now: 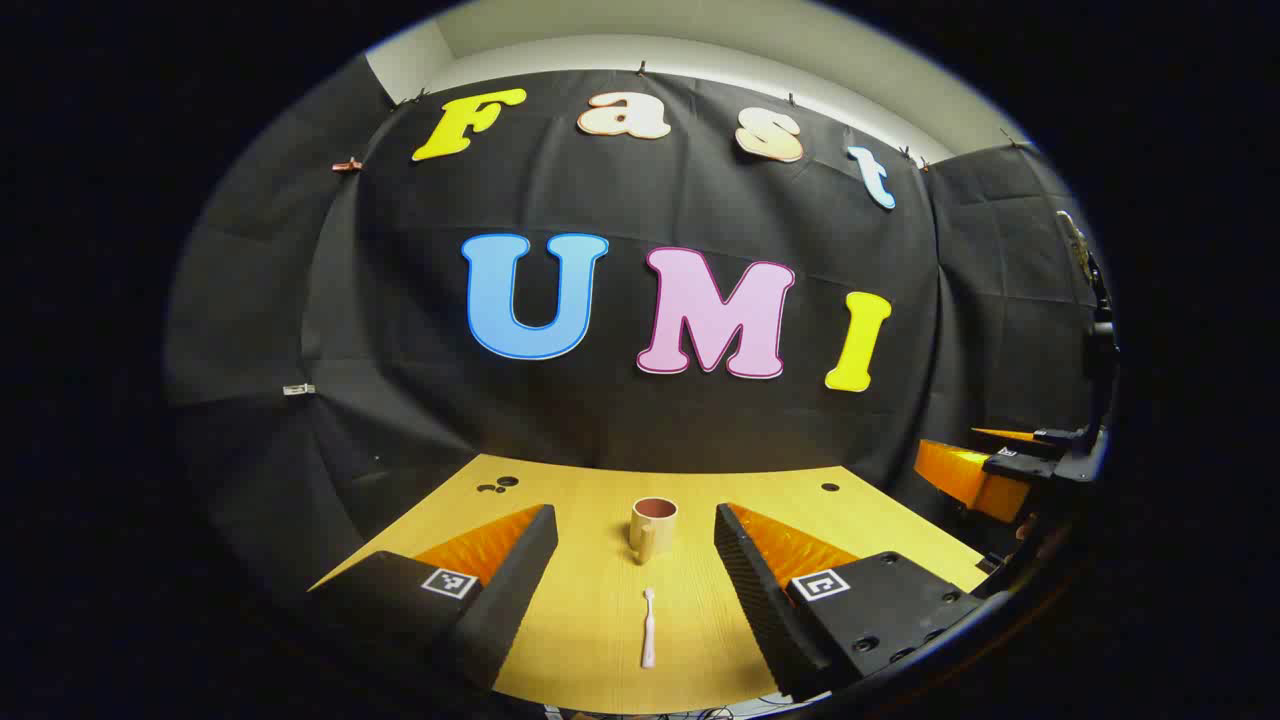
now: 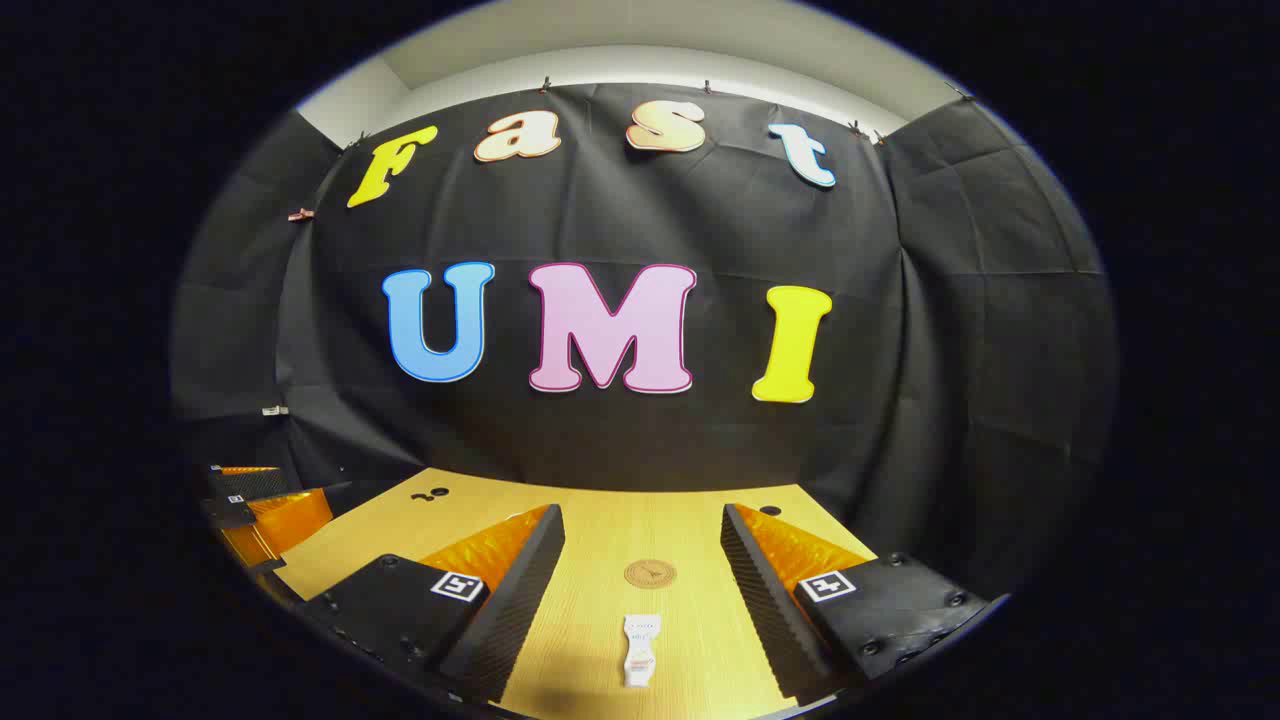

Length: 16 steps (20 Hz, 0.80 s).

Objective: Put the toothbrush and toothpaste on the desktop into the cup, then pick up the cup and place it on the coaster on the desktop.

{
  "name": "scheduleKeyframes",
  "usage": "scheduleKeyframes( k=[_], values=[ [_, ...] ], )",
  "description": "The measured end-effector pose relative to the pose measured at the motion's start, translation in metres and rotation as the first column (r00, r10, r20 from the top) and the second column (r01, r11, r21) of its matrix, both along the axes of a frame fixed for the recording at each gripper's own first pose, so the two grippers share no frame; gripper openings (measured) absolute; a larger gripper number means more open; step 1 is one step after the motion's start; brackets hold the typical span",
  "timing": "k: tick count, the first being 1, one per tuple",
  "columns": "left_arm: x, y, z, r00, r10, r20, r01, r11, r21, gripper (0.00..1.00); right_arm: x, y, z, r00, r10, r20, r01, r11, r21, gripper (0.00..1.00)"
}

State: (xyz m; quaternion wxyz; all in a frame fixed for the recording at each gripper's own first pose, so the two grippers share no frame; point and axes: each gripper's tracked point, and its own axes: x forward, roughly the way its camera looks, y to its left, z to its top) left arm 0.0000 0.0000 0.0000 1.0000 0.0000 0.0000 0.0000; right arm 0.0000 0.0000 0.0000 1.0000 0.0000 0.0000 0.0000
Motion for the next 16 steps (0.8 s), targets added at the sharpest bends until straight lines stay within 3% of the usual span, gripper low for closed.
scheduleKeyframes(
  k=[8, 13, 16],
  values=[
    [0.023, -0.023, 0.012, 0.999, -0.017, 0.042, 0.015, 0.998, 0.062, 0.98, 0.022, -0.006, 0.001, 0.998, 0.063, 0.011, -0.063, 0.998, 0.011, 0.97],
    [0.028, -0.037, 0.006, 0.999, -0.015, 0.039, 0.013, 0.998, 0.066, 0.98, 0.026, -0.018, -0.005, 0.998, 0.069, 0.002, -0.069, 0.997, 0.025, 0.97],
    [0.033, -0.044, -0.001, 1.000, -0.022, 0.017, 0.021, 0.998, 0.056, 0.98, 0.027, -0.014, -0.008, 0.993, 0.114, 0.000, -0.114, 0.992, 0.047, 0.97]
  ],
)
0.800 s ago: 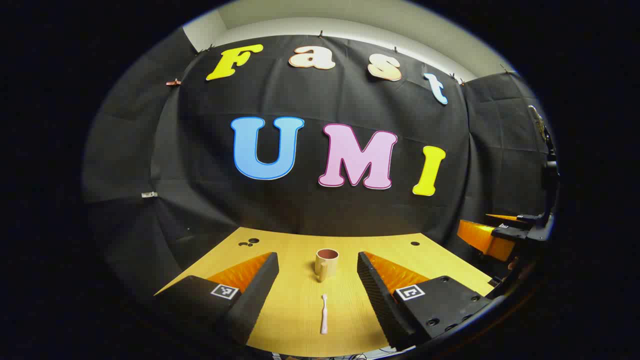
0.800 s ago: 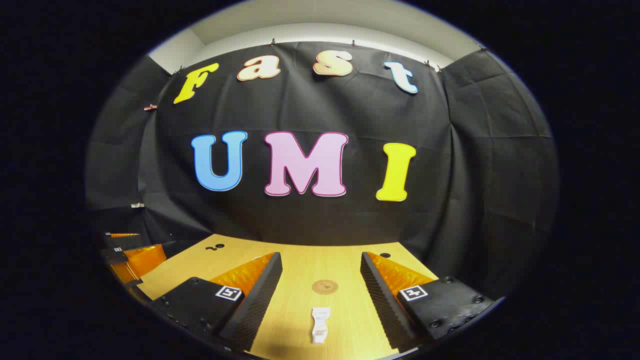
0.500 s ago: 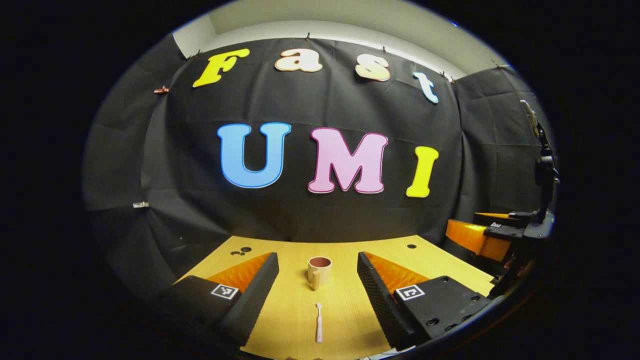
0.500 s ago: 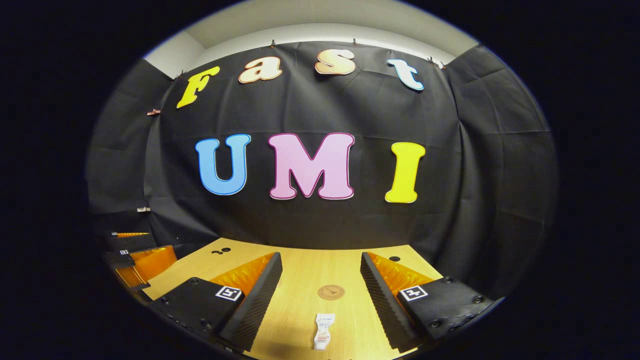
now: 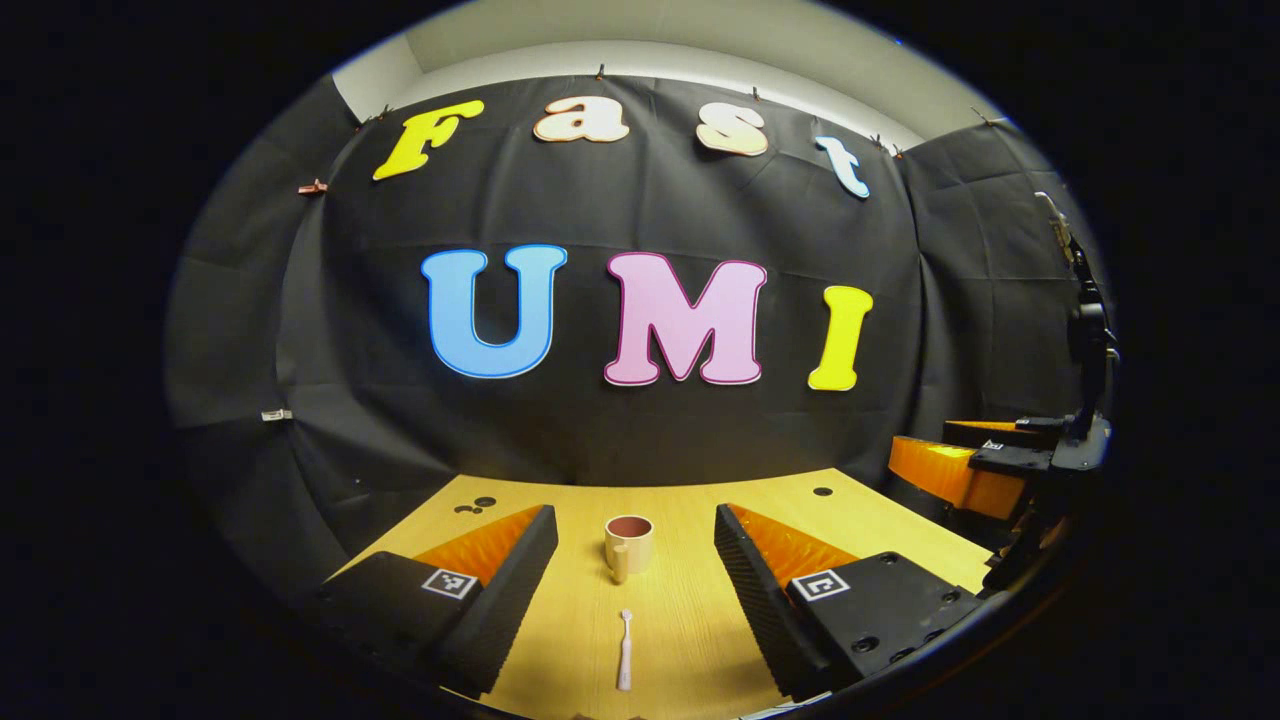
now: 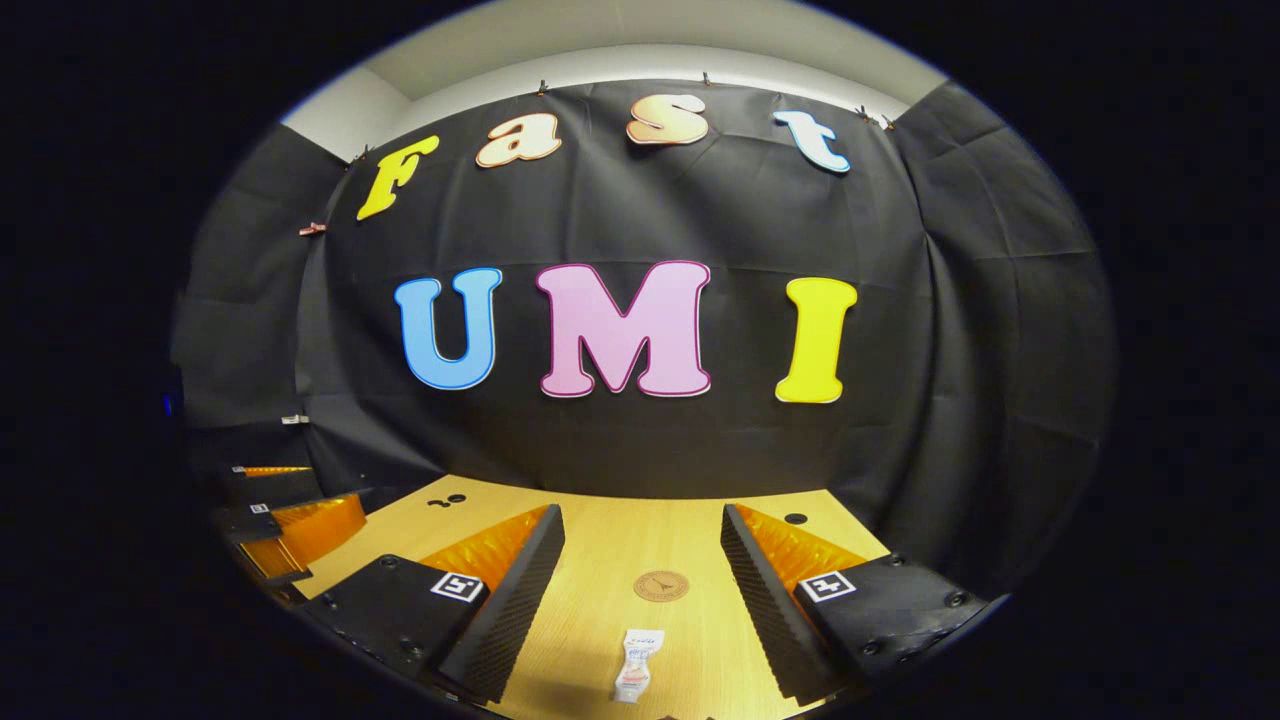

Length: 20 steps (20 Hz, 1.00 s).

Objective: Put the toothbrush and toothpaste on the desktop into the cup, then pick up the cup and place it on the coaster on the desktop.

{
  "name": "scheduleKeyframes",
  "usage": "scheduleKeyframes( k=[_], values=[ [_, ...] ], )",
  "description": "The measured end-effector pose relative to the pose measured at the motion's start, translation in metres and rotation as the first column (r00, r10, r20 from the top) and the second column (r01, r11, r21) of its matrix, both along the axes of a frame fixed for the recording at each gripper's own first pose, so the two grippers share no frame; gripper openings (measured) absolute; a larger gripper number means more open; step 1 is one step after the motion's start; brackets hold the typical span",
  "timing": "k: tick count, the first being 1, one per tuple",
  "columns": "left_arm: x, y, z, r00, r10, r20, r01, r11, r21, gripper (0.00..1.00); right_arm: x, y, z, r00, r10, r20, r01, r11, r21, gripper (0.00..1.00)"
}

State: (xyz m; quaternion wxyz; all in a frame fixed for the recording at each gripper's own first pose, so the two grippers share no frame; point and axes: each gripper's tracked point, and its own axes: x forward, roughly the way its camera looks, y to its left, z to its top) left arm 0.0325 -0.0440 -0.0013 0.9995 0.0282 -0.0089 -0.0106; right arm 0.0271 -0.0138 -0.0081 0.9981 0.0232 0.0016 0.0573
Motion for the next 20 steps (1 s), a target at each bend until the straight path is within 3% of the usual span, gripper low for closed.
scheduleKeyframes(
  k=[6, 15, 20],
  values=[
    [0.005, 0.003, -0.002, 0.999, 0.030, -0.020, -0.031, 0.999, -0.031, 0.98, 0.010, -0.008, -0.020, 0.999, -0.014, -0.048, 0.011, 0.998, -0.056, 0.97],
    [0.015, 0.027, -0.017, 0.991, 0.126, -0.044, -0.128, 0.991, -0.040, 0.98, 0.032, 0.003, -0.049, 0.989, 0.038, -0.144, -0.049, 0.996, -0.069, 0.97],
    [0.020, 0.033, -0.025, 0.984, 0.169, -0.060, -0.171, 0.985, -0.021, 0.98, 0.050, 0.006, -0.094, 0.956, 0.048, -0.288, -0.061, 0.997, -0.038, 0.98]
  ],
)
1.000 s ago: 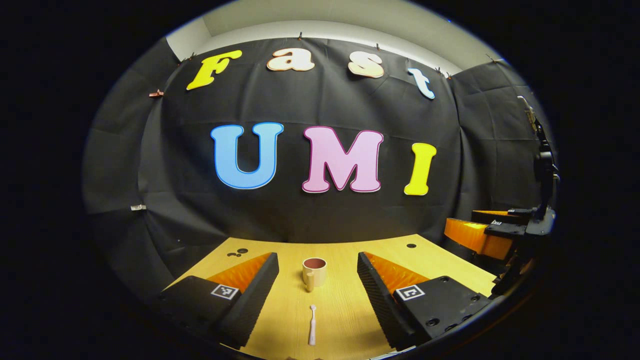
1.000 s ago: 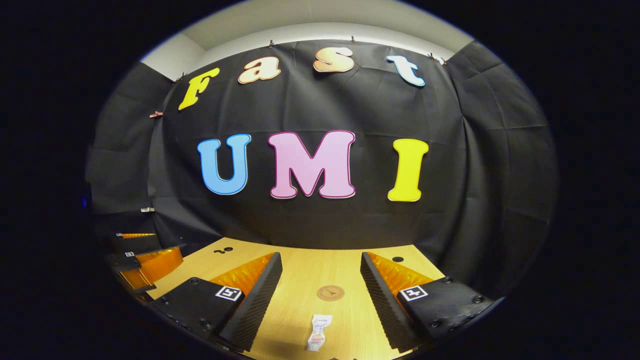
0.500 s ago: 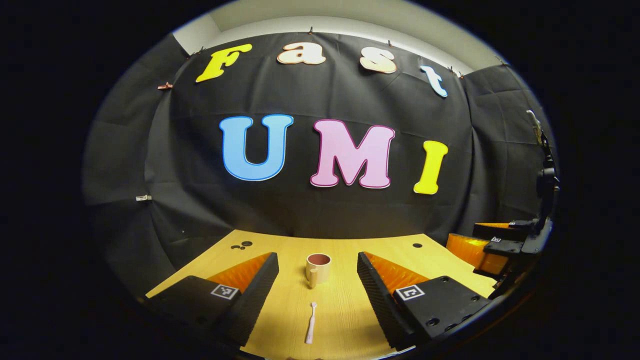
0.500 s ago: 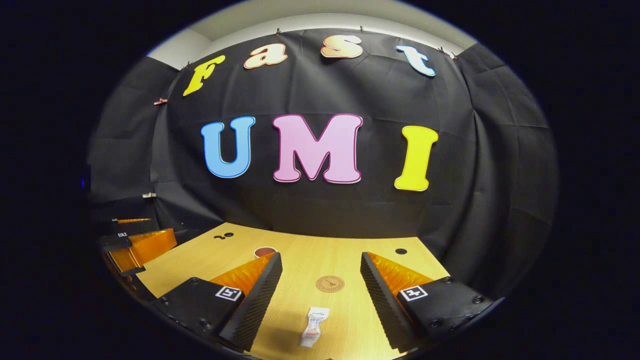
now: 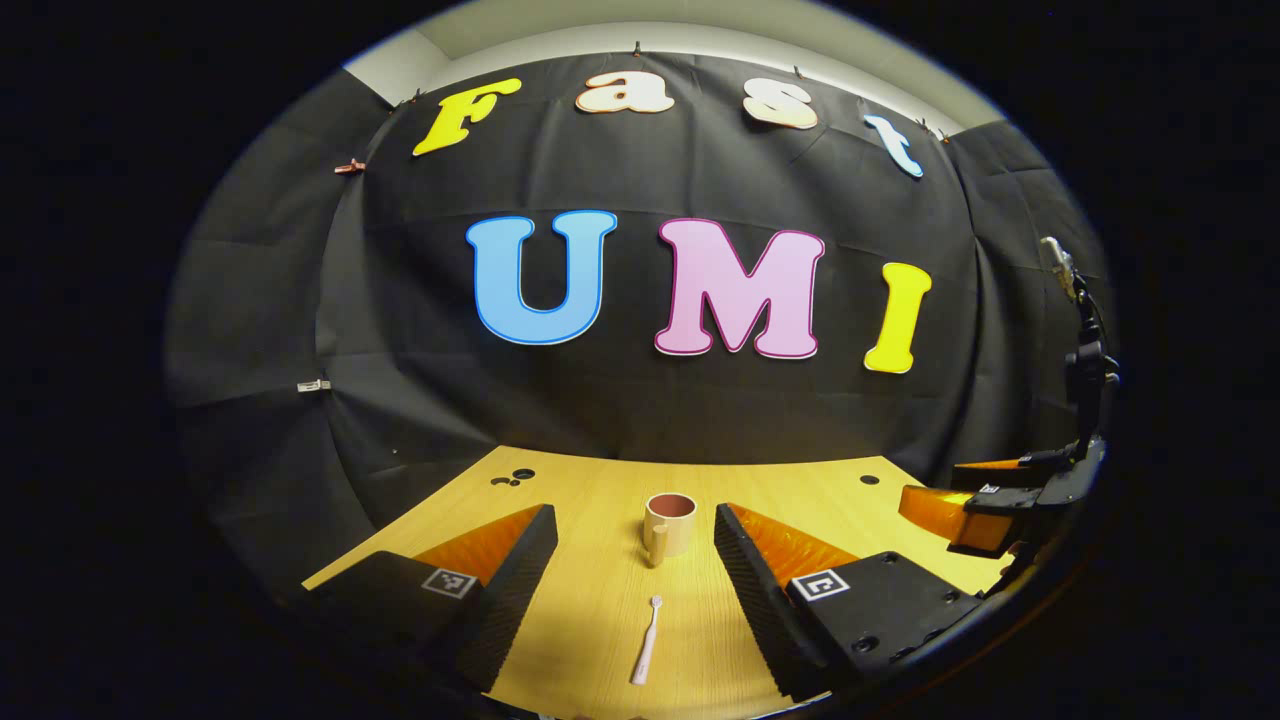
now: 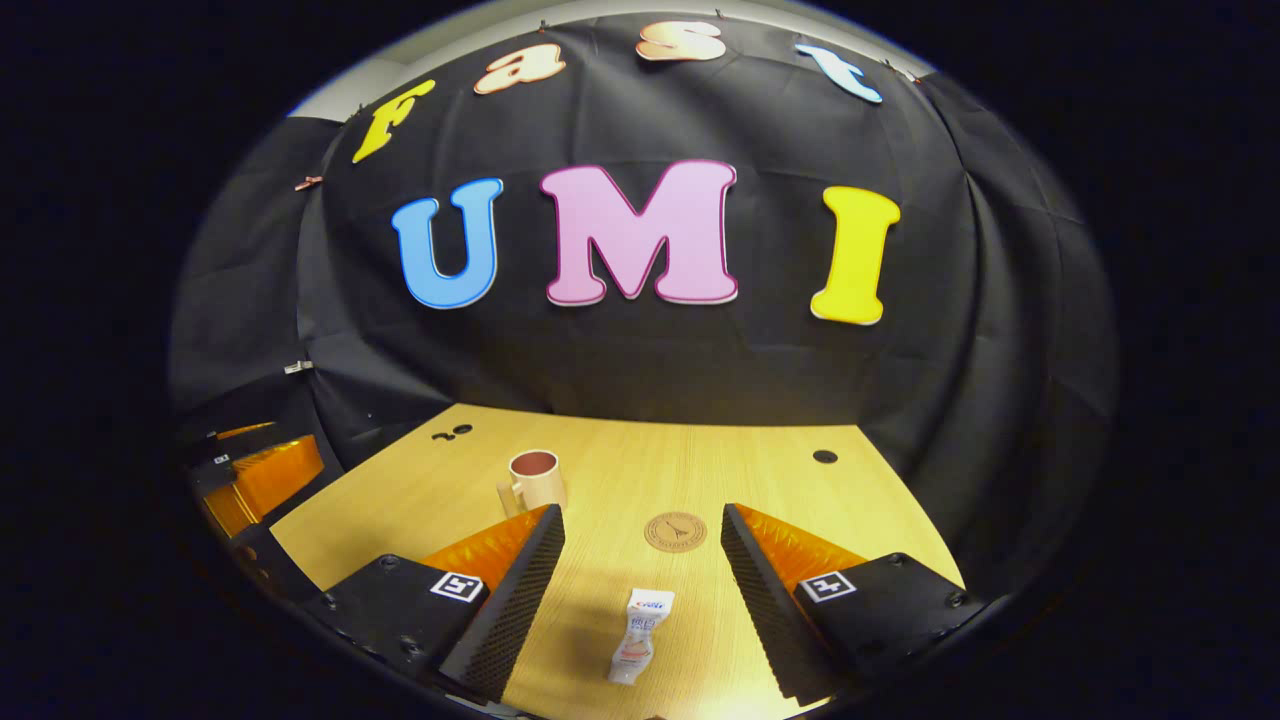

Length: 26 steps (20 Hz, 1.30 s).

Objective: Put the toothbrush and toothpaste on the desktop into the cup, then pick up the cup and place it on the coaster on the desktop.

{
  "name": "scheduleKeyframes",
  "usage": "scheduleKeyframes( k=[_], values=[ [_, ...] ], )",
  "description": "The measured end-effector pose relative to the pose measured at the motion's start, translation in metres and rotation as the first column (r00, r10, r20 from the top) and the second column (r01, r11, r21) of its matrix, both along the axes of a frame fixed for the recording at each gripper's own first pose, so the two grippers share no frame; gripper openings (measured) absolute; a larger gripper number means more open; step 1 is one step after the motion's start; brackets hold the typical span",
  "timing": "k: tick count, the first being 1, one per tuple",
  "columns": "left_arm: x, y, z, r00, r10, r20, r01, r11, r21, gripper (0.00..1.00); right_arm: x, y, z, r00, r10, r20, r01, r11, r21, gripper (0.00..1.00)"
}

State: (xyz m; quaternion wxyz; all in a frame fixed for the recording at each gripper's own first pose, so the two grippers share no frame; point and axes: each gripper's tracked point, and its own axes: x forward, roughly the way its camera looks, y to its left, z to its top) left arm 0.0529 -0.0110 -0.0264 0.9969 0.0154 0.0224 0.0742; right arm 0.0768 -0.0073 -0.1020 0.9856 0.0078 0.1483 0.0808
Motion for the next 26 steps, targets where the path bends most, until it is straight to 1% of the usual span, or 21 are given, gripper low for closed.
scheduleKeyframes(
  k=[4, 7, 8, 9, 13, 17, 19, 21, 23, 24, 26],
  values=[
    [0.005, -0.002, -0.015, 0.999, 0.017, -0.030, -0.016, 1.000, 0.022, 0.98, 0.014, 0.007, -0.040, 0.992, 0.021, -0.122, -0.020, 1.000, 0.009, 0.98],
    [0.012, -0.003, -0.029, 0.998, 0.032, -0.058, -0.031, 0.999, 0.019, 0.98, 0.018, 0.007, -0.078, 0.971, 0.024, -0.240, -0.024, 1.000, 0.003, 0.98],
    [0.014, -0.004, -0.033, 0.997, 0.038, -0.072, -0.037, 0.999, 0.020, 0.94, 0.021, 0.006, -0.086, 0.964, 0.027, -0.265, -0.028, 1.000, -0.003, 0.98],
    [0.016, -0.005, -0.039, 0.995, 0.043, -0.087, -0.041, 0.999, 0.020, 0.98, 0.022, 0.005, -0.096, 0.956, 0.030, -0.291, -0.035, 0.999, -0.011, 0.97],
    [0.026, -0.011, -0.055, 0.990, 0.049, -0.130, -0.047, 0.999, 0.019, 0.98, 0.027, 0.008, -0.141, 0.922, 0.036, -0.385, -0.058, 0.997, -0.045, 0.98],
    [0.033, -0.015, -0.069, 0.983, 0.069, -0.170, -0.065, 0.998, 0.026, 0.99, 0.024, 0.009, -0.185, 0.863, 0.037, -0.503, -0.069, 0.997, -0.044, 0.98],
    [0.036, -0.016, -0.076, 0.978, 0.076, -0.192, -0.073, 0.997, 0.025, 0.98, 0.021, 0.002, -0.205, 0.831, 0.017, -0.556, -0.077, 0.994, -0.084, 0.98],
    [0.038, -0.016, -0.085, 0.972, 0.086, -0.217, -0.082, 0.996, 0.028, 0.98, 0.018, -0.001, -0.220, 0.803, 0.007, -0.596, -0.082, 0.992, -0.099, 0.98],
    [0.039, -0.016, -0.095, 0.966, 0.097, -0.240, -0.086, 0.995, 0.053, 0.98, 0.015, -0.003, -0.231, 0.776, 0.001, -0.631, -0.094, 0.989, -0.114, 0.98],
    [0.040, -0.015, -0.099, 0.961, 0.104, -0.255, -0.090, 0.994, 0.065, 0.98, 0.014, -0.002, -0.237, 0.765, 0.001, -0.644, -0.103, 0.987, -0.121, 0.98],
    [0.039, -0.016, -0.104, 0.955, 0.106, -0.276, -0.092, 0.994, 0.066, 0.98, 0.013, -0.001, -0.242, 0.754, 0.004, -0.657, -0.119, 0.984, -0.130, 0.98]
  ],
)
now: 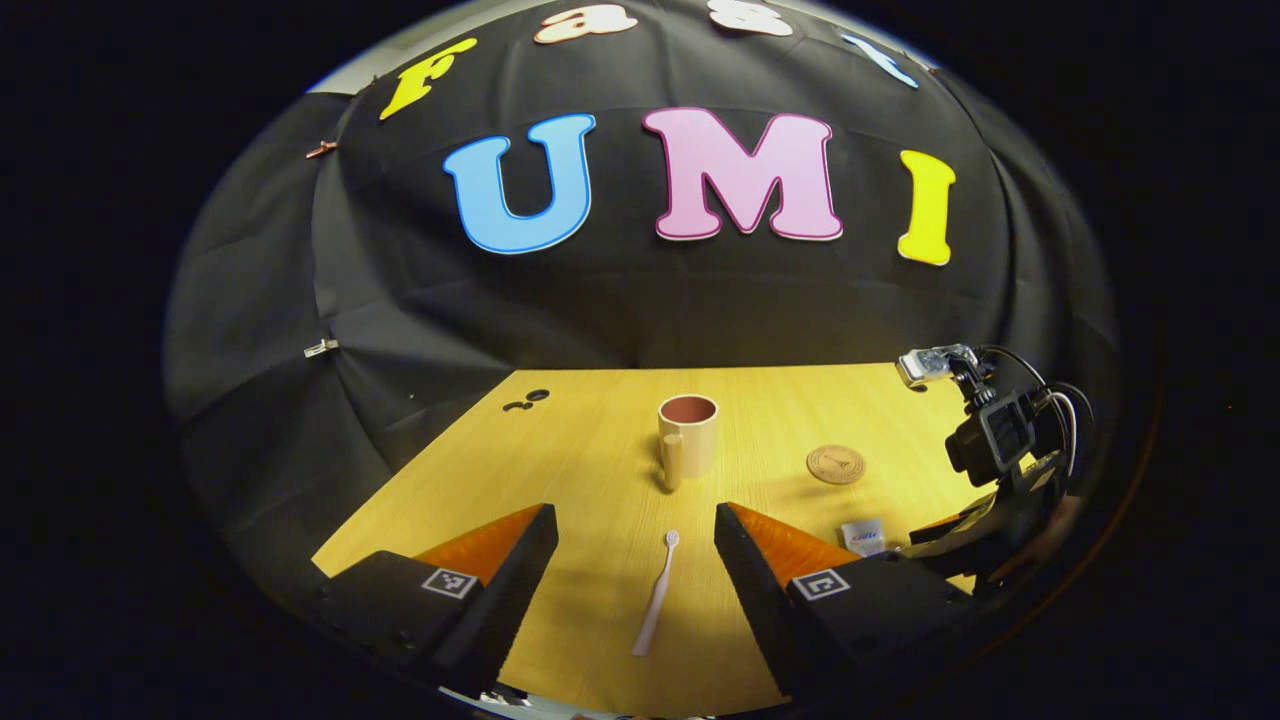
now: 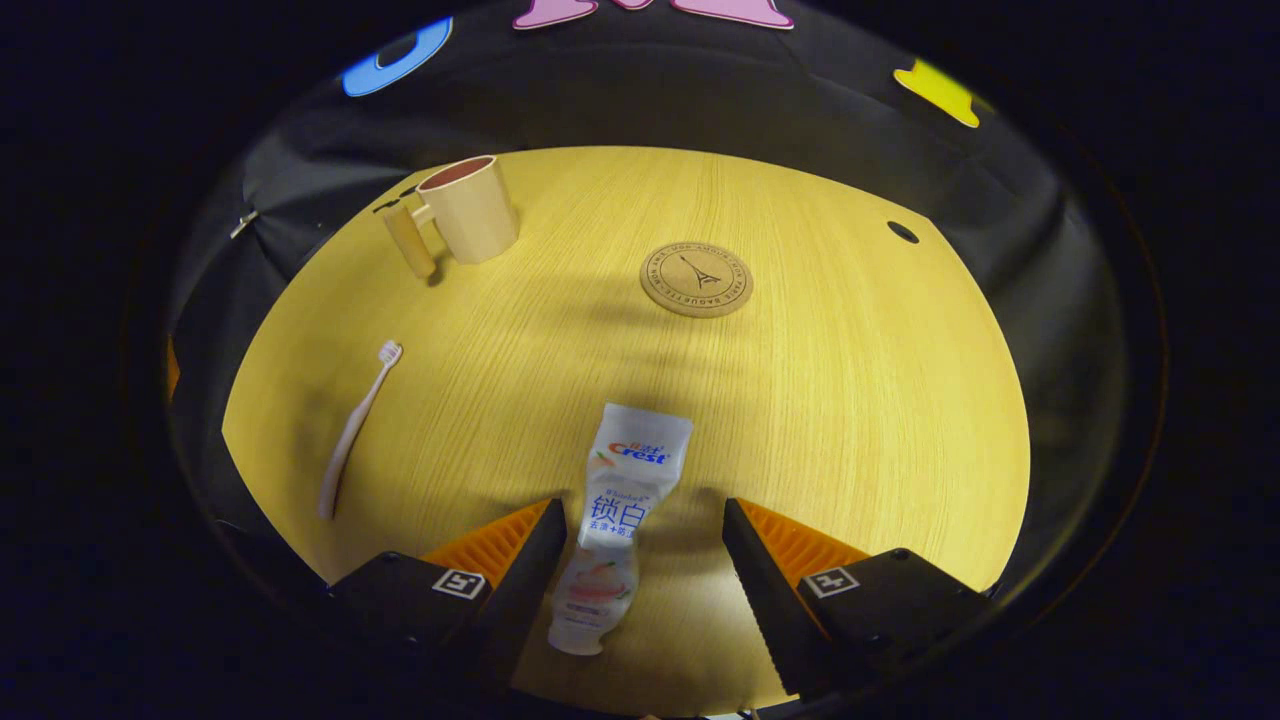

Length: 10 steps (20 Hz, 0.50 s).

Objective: Put the toothbrush and toothpaste on the desktop into the cup, then pick up the cup and place it on the coaster on the desktop.

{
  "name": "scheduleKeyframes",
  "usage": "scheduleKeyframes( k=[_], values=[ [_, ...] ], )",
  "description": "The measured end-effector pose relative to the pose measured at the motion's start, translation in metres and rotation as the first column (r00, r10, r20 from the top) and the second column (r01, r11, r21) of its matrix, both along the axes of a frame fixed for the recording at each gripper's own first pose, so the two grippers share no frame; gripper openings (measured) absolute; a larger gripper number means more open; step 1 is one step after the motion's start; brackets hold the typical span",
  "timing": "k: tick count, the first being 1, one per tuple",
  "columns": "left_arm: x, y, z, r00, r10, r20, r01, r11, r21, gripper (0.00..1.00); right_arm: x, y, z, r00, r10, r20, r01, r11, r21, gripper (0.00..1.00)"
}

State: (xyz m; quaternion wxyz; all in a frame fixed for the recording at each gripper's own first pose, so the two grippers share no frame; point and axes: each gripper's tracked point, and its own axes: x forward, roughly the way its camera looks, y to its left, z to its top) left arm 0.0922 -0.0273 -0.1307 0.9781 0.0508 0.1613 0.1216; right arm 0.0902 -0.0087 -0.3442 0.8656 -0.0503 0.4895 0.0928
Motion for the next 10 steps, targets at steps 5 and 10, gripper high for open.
scheduleKeyframes(
  k=[5, 10],
  values=[
    [0.001, 0.005, -0.012, 0.999, 0.029, -0.029, -0.030, 0.999, -0.044, 1.00, -0.003, 0.002, -0.013, 0.998, 0.005, -0.056, -0.005, 1.000, -0.014, 0.98],
    [-0.003, 0.008, -0.011, 0.999, 0.033, -0.027, -0.034, 0.998, -0.048, 1.00, -0.010, 0.009, -0.018, 0.995, 0.002, -0.100, -0.003, 1.000, -0.012, 0.93]
  ],
)
